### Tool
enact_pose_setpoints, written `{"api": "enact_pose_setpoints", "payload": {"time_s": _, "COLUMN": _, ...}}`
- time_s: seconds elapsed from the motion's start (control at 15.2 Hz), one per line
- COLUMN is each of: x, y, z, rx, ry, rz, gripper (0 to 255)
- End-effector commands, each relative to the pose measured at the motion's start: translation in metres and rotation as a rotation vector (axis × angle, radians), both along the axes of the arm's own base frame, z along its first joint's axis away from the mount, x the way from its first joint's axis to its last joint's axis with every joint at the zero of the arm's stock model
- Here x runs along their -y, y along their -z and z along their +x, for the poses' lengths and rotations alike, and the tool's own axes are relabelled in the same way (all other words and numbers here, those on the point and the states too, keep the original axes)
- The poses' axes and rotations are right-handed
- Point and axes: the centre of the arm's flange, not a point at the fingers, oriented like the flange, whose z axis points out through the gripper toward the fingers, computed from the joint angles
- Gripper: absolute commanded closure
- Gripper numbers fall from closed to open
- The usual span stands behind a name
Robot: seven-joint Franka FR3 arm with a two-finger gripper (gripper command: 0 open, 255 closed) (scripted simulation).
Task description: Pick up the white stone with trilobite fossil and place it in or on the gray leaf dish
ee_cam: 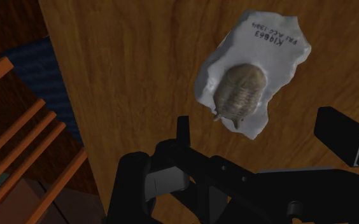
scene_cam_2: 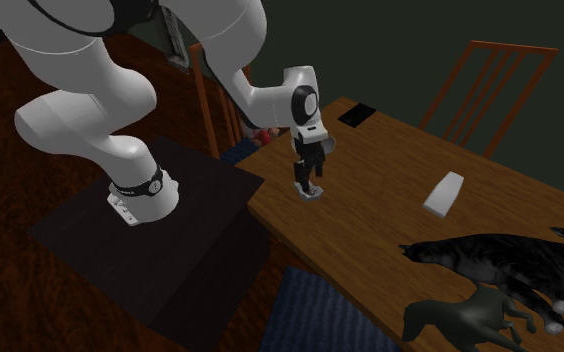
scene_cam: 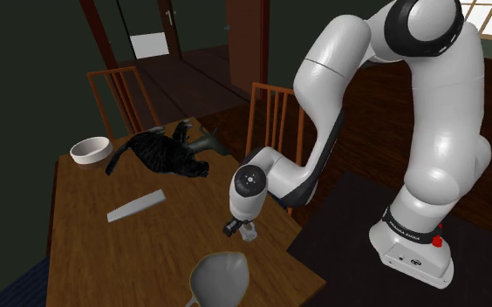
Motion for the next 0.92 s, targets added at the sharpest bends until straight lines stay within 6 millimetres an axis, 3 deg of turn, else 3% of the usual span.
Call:
{"api": "enact_pose_setpoints", "payload": {"time_s": 0.0, "x": 0.0011, "y": 0.0113, "z": 0.0039, "rx": 0.001, "ry": -0.001, "rz": -0.001, "gripper": 0}}
{"api": "enact_pose_setpoints", "payload": {"time_s": 0.53, "x": 0.0018, "y": 0.0140, "z": 0.0049, "rx": 0.001, "ry": -0.001, "rz": -0.001, "gripper": 0}}
{"api": "enact_pose_setpoints", "payload": {"time_s": 0.59, "x": 0.0018, "y": 0.0140, "z": 0.0049, "rx": 0.001, "ry": -0.001, "rz": -0.001, "gripper": 255}}
{"api": "enact_pose_setpoints", "payload": {"time_s": 0.86, "x": 0.0019, "y": 0.0141, "z": 0.0048, "rx": 0.001, "ry": -0.001, "rz": -0.001, "gripper": 255}}
